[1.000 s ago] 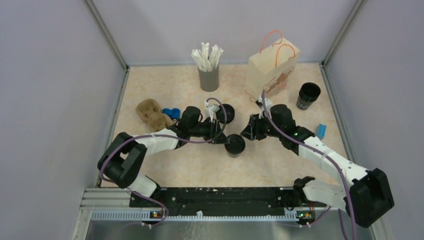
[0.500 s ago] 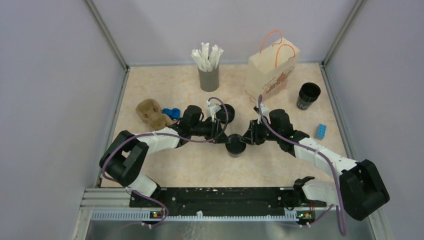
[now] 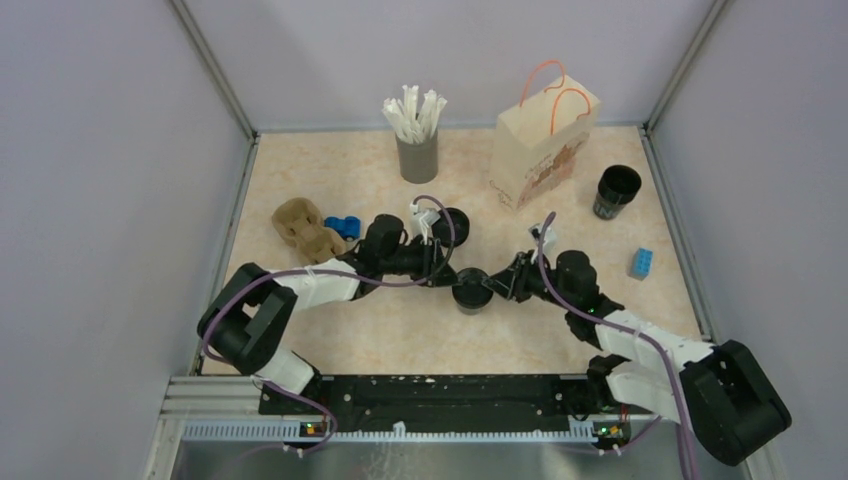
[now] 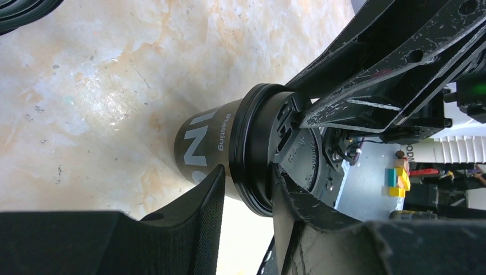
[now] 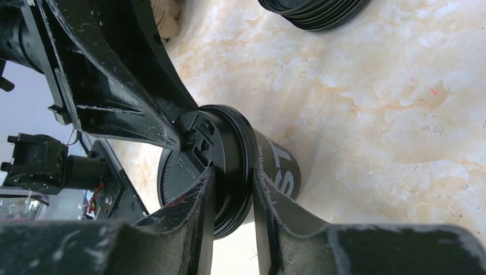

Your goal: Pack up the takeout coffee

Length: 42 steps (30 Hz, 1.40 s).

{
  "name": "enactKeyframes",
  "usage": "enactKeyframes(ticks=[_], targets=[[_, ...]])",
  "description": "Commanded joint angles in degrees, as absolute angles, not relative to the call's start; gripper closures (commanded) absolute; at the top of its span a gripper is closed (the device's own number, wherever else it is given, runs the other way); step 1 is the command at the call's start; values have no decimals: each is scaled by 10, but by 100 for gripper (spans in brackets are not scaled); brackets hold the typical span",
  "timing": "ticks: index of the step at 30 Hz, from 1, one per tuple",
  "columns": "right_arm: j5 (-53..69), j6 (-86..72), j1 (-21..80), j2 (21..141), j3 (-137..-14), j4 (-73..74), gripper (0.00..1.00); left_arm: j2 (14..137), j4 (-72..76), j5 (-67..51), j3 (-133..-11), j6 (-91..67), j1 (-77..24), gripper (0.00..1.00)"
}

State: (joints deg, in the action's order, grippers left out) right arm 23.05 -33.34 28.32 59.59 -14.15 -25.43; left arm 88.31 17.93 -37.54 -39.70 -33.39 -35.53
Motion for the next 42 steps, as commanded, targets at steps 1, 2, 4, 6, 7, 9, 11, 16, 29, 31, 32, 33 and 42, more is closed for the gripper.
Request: enactKeyframes(ticks=[1,2,4,6,7,9,11,16,29,31,32,33,42], targets=[[222,-311,280,622,-153,-148,70,896,126,-298,-334,-366,-360,60],[220,-302,280,621,-180,-119,67,885,143,-304,-324,-389,-365,60],[204,-283,279,614,-243,-48,57,863,158,-297,-316,-429,-378,60],[184,-271,279,599,-295,12,47,844,164,-282,-311,-464,-390,59],[174,-267,279,587,-312,35,43,838,170,-277,-310,-478,-397,59],[149,-263,279,569,-342,78,41,831,188,-270,-309,-504,-410,59],[146,-255,279,559,-364,104,44,832,206,-266,-311,-528,-423,58],[179,-254,286,555,-381,131,52,846,250,-255,-314,-575,-447,57],[-11,-287,398,498,-401,283,32,836,165,-204,-356,-484,-466,50],[-33,-301,422,496,-398,300,32,822,106,-170,-371,-449,-470,48],[-54,-306,440,498,-402,317,32,814,89,-162,-375,-435,-471,48],[-80,-310,457,499,-408,341,31,805,91,-174,-373,-419,-472,47],[-164,-356,480,409,-480,381,29,774,233,-278,-333,-225,-604,34]])
